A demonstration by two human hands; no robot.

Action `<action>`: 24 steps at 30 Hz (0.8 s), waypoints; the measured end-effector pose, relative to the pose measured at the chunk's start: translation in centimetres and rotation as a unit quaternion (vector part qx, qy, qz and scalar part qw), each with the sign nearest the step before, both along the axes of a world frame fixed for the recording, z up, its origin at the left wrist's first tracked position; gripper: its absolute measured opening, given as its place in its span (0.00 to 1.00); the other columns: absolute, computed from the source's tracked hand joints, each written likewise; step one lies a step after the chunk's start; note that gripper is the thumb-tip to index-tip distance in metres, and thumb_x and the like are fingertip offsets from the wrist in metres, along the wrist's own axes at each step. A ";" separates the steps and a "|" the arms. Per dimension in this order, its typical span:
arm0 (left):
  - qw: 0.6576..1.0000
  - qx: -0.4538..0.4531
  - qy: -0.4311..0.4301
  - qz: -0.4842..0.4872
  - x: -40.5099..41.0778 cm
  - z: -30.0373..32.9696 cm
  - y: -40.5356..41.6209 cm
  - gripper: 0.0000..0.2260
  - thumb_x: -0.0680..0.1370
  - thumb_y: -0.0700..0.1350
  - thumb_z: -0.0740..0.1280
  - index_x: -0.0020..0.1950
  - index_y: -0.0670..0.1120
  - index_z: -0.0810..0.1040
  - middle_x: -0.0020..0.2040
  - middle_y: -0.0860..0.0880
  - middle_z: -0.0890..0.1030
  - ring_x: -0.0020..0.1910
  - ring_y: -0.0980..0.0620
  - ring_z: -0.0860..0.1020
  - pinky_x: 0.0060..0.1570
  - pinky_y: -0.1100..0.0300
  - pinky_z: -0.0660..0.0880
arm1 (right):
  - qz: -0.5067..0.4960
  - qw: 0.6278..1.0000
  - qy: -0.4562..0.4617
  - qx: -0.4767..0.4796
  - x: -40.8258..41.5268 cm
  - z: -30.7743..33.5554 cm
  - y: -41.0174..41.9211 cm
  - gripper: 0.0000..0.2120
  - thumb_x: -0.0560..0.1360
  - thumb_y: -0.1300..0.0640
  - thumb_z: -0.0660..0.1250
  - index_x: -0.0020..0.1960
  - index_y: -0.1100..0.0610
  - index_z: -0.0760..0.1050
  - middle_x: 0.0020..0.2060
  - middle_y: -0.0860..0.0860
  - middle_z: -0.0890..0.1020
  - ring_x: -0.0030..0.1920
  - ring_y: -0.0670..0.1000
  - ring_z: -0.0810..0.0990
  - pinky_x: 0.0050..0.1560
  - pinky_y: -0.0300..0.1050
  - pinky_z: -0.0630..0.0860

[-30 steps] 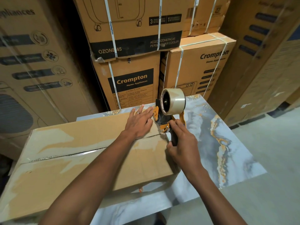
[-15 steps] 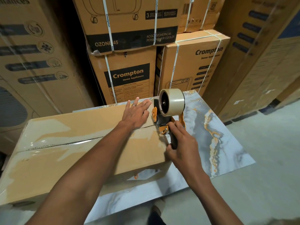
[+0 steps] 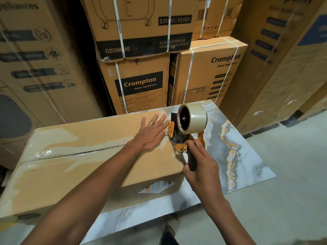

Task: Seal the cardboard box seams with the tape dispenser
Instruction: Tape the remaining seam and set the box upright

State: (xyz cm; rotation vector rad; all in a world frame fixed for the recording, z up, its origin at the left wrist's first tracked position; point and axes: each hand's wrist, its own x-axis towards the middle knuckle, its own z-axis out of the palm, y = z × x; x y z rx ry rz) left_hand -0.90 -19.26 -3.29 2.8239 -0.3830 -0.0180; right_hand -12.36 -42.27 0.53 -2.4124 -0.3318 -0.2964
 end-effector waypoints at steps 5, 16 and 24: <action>1.000 0.009 0.016 -0.006 -1.7 0.2 -0.9 0.30 0.81 0.52 0.45 0.83 0.53 0.43 0.82 0.56 0.44 0.81 0.53 0.41 0.76 0.35 0.35 | 0.010 1.000 0.001 0.006 -0.2 0.1 0.1 0.36 0.68 0.66 0.74 0.73 0.51 0.71 0.74 0.48 0.70 0.65 0.53 0.78 0.63 0.43 0.73; 0.998 0.053 0.023 0.014 -1.8 1.0 -1.2 0.31 0.79 0.55 0.43 0.83 0.54 0.45 0.83 0.55 0.45 0.82 0.51 0.43 0.77 0.35 0.41 | 0.029 0.999 -0.006 -0.041 -0.5 0.7 0.3 0.37 0.68 0.68 0.73 0.74 0.50 0.69 0.76 0.49 0.69 0.59 0.58 0.81 0.55 0.55 0.81; 0.998 0.061 0.020 0.011 -1.8 0.9 -1.1 0.31 0.79 0.55 0.43 0.83 0.55 0.44 0.83 0.56 0.45 0.82 0.51 0.43 0.77 0.35 0.40 | 0.012 0.999 -0.030 -0.035 -3.1 0.1 -1.2 0.38 0.66 0.67 0.76 0.73 0.49 0.72 0.74 0.49 0.71 0.57 0.56 0.82 0.49 0.52 0.82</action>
